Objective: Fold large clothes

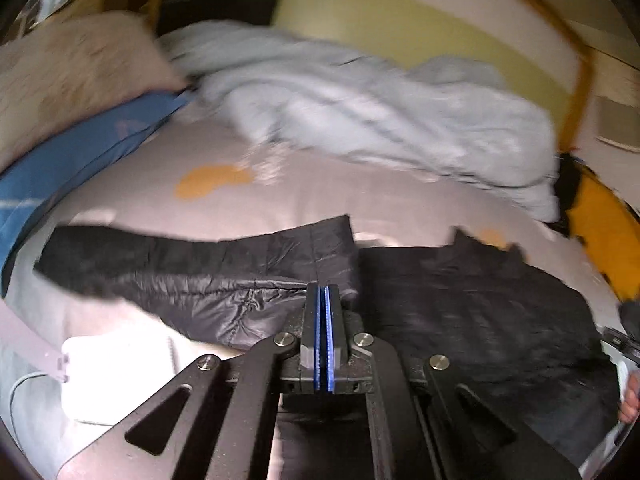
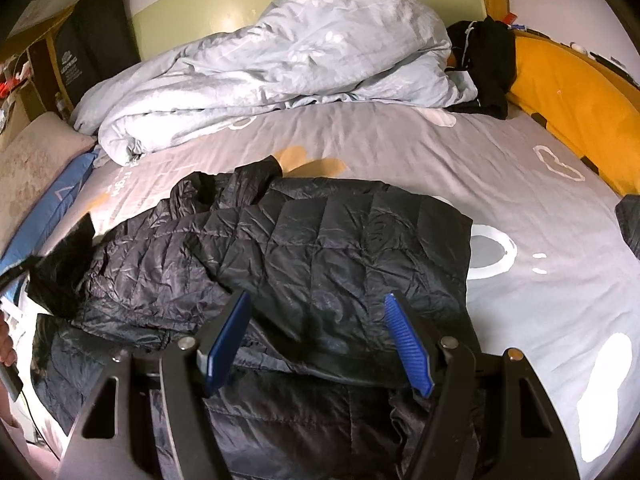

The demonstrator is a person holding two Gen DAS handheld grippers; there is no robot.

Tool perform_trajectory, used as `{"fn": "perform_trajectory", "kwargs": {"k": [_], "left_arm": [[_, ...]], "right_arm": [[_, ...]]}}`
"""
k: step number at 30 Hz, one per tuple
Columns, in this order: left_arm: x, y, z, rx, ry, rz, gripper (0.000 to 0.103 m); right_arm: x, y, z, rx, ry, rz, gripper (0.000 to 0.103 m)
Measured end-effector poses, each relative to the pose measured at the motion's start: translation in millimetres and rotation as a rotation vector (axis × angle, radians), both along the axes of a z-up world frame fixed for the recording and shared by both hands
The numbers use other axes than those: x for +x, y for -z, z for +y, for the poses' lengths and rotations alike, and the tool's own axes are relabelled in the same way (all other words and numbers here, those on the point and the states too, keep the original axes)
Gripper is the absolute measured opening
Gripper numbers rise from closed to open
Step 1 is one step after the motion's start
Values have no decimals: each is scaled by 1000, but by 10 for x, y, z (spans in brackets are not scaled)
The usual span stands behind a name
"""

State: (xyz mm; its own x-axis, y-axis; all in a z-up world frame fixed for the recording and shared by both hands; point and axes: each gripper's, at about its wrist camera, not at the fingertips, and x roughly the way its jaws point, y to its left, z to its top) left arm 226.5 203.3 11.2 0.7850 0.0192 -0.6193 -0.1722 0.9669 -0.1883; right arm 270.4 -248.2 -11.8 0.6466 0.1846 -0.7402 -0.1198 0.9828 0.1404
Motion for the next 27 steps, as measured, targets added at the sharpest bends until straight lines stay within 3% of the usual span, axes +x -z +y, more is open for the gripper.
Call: {"fn": "perform_trajectory", "kwargs": {"k": [3, 7, 9, 12, 15, 17, 18, 20, 21, 24, 27], "left_arm": [[-9, -23, -427, 3, 117, -10, 1], [68, 172, -945, 78, 243, 72, 1], [95, 246, -1082, 148, 255, 99, 2], [110, 260, -1090, 165, 247, 117, 5], [90, 148, -953, 128, 221, 87, 26], [63, 72, -831, 89, 186, 59, 47], [22, 19, -767, 71, 170, 46, 50], [21, -89, -593, 61, 132, 27, 73], [12, -148, -480, 56, 107, 10, 79], [-10, -206, -108, -1, 27, 5, 83], [2, -84, 305, -159, -72, 58, 84]], "right_arm": [[-18, -8, 39, -20, -11, -10, 67], [-10, 12, 45, -22, -8, -4, 67], [-3, 25, 39, -25, -7, 0, 67], [3, 25, 34, -28, -6, 0, 67], [4, 21, 40, -35, -12, -7, 67], [8, 24, 45, -37, -13, -7, 67], [9, 27, 49, -38, -14, -5, 67], [12, 32, 55, -41, -17, -2, 67], [7, 34, 61, -43, -17, -2, 67], [1, 30, 64, -45, -17, -4, 67], [1, 34, 66, -46, -16, -2, 67]]}}
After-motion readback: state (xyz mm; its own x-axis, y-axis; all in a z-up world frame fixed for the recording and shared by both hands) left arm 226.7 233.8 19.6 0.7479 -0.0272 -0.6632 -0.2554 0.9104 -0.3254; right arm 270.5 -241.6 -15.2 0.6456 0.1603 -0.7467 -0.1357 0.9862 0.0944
